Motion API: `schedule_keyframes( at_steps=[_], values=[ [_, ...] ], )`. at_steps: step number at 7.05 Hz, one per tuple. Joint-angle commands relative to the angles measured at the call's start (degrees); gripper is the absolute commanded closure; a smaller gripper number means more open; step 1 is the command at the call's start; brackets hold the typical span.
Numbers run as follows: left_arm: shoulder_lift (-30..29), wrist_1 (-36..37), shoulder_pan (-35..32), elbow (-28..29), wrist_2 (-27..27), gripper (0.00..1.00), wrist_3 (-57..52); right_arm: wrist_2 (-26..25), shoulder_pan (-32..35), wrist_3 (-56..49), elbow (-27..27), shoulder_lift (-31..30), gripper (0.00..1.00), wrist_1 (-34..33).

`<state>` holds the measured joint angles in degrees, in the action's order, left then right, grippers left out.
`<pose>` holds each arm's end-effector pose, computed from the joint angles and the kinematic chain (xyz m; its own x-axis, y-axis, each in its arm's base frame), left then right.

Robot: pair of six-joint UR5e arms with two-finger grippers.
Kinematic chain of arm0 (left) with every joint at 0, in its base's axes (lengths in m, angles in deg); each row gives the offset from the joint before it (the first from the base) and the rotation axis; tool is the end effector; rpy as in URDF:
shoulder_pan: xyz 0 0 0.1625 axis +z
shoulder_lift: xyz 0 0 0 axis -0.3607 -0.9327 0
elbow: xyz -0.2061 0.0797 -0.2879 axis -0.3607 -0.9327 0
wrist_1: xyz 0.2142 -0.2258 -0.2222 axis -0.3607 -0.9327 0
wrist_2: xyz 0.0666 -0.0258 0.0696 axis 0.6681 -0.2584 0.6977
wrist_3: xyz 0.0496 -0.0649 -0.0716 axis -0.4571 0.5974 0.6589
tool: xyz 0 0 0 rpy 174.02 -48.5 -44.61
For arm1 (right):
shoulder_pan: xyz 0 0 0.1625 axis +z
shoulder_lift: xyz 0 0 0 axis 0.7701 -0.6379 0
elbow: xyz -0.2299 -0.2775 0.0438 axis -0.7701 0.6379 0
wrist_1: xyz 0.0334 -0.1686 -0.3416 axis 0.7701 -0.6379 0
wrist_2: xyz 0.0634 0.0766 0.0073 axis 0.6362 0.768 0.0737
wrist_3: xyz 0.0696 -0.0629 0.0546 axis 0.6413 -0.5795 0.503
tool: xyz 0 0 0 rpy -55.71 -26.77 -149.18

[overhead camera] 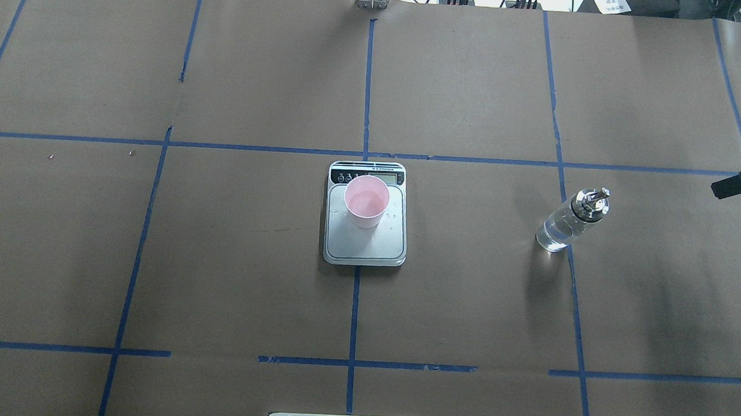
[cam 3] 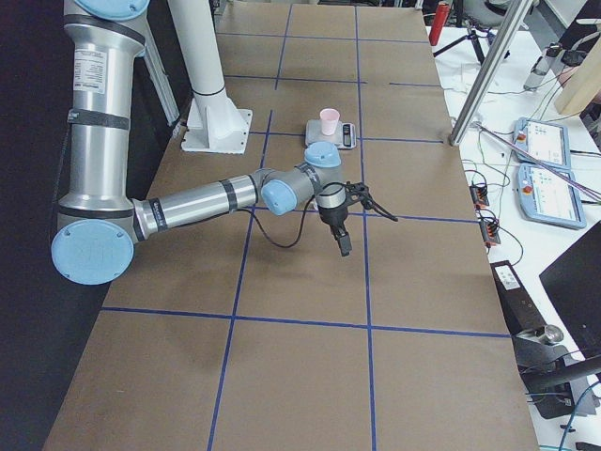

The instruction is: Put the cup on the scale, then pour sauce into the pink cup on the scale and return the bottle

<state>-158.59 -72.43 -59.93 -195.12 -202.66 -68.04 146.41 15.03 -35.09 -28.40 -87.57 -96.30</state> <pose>0.0266 -0.5275 0.3543 0.6584 0.2860 -0.6962 -0.0835 0.9470 0.3101 -0.1117 -0.4491 0.4800 0.8066 -0.2824 0.5193 0.1136 0.9361 0.3328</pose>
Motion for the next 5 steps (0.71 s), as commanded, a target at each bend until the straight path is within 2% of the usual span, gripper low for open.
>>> schedule_keyframes(
  at_steps=[1,3,5],
  values=[
    [4.92,-0.90,-4.58,1.06,-0.38,0.00,-0.55,10.14,8.66,-3.47,5.97,2.82,0.00,-0.52],
    [6.87,-4.23,-4.79,3.70,0.23,0.00,-8.77,18.41,16.23,-14.68,16.68,7.56,0.00,-1.66],
    [6.00,-4.33,-4.62,3.79,0.93,0.00,-8.46,18.97,16.97,-16.32,17.26,8.71,0.00,-6.13]
  ],
)
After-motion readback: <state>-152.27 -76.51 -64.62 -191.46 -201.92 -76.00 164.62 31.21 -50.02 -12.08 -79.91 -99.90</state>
